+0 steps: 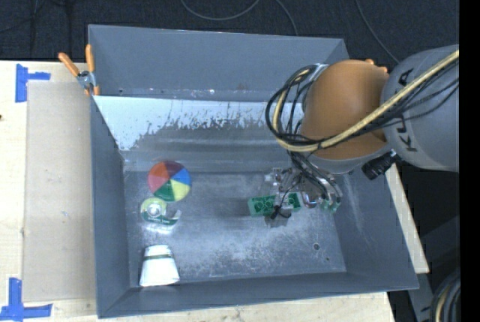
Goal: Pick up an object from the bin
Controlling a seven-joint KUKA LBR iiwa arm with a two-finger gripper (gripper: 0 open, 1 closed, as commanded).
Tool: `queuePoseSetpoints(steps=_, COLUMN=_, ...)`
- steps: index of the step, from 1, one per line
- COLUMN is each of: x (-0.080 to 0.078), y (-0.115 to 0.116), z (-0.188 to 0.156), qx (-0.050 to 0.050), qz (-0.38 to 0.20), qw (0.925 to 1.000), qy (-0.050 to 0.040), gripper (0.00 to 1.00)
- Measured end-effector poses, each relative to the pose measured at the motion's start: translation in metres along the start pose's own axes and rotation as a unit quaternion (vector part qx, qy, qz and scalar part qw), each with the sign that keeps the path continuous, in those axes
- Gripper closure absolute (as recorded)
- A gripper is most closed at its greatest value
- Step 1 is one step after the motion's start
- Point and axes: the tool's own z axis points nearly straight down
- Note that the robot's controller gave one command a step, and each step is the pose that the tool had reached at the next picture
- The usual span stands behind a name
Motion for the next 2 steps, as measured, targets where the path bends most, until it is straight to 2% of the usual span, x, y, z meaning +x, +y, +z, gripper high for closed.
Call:
queuePoseSetpoints(steps=1, x=-0.018, y=0.023, z=0.021, qx=-0.001, qz=0.016, qw=0.9998, qy=-0.0129, gripper=1.0)
queuePoseSetpoints(steps=2, x=-0.011, y=0.011, z=-0.115, qx=0.0, qz=0.012, qw=0.9999, qy=-0.0025, gripper=1.0)
